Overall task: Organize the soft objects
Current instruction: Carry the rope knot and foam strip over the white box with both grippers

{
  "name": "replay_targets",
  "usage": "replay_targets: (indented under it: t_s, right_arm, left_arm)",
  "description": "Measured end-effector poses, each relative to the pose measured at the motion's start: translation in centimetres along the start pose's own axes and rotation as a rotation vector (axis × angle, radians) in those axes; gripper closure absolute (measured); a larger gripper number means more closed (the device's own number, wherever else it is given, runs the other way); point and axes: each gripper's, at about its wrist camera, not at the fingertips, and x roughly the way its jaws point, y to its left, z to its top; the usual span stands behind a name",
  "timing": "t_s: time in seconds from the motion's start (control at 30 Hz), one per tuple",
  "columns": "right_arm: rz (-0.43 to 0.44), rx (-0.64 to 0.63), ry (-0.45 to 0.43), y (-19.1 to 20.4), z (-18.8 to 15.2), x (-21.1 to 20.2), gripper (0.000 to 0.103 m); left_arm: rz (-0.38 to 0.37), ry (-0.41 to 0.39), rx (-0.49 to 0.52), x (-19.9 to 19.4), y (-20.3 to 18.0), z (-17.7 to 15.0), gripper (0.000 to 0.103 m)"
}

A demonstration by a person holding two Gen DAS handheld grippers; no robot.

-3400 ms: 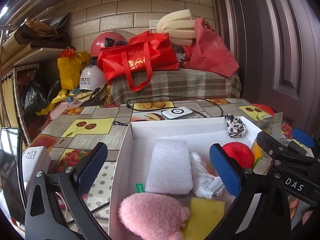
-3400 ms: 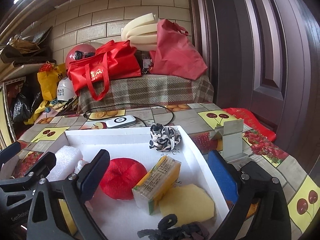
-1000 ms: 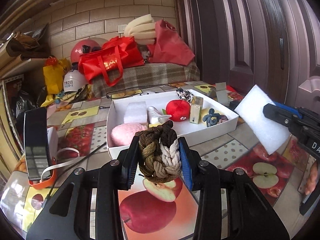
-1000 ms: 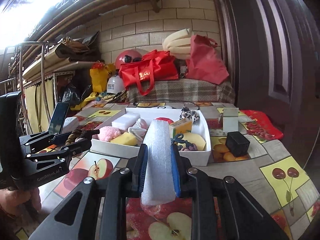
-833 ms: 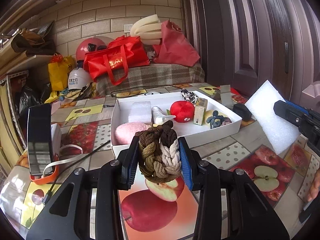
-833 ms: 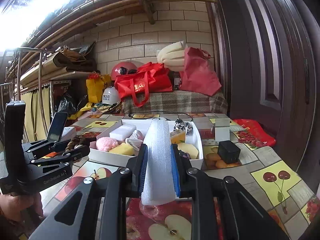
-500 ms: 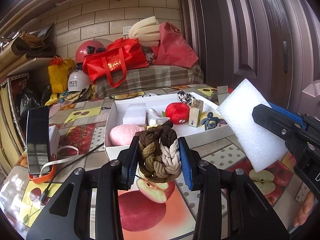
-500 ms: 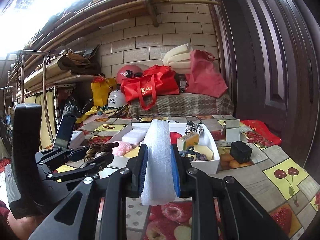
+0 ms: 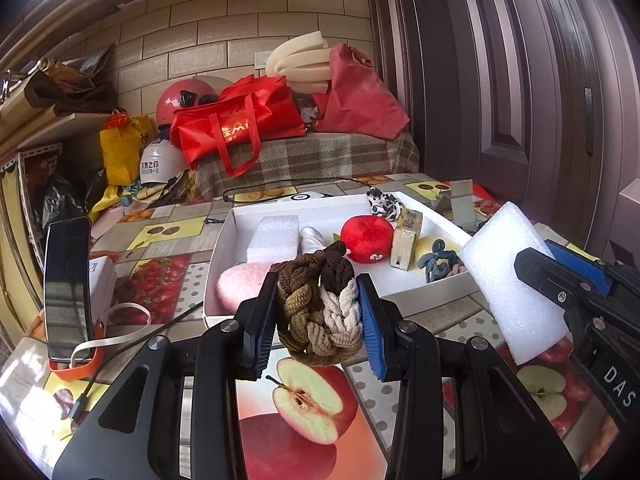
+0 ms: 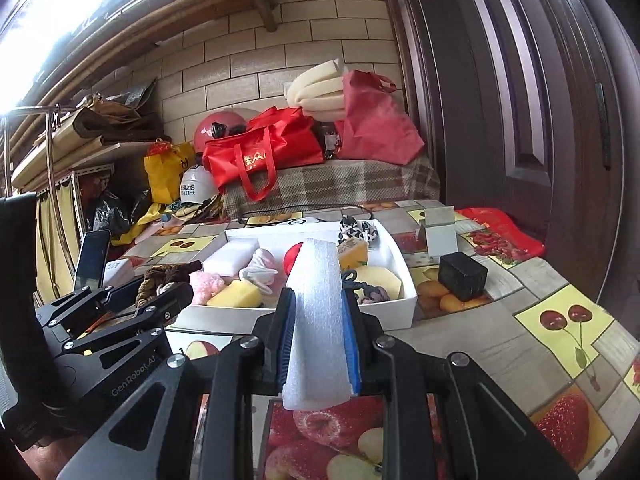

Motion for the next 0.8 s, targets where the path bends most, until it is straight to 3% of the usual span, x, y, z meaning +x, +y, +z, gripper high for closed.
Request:
replay_targets:
  t_s: [0.27, 0.8]
  right_arm:
    - [-0.020, -0.101, -0.009, 1.7, 0.5, 2.1, 0.081]
    - [-0.039, -0.104, 0.013, 1.4, 1.9, 6.5, 0.081]
  left_arm:
    - [0.017, 0.000, -0.003, 1.3, 0.3, 0.6, 0.065]
    - [0.052, 0.016, -0.002, 5.6, 1.4, 2.2, 0.065]
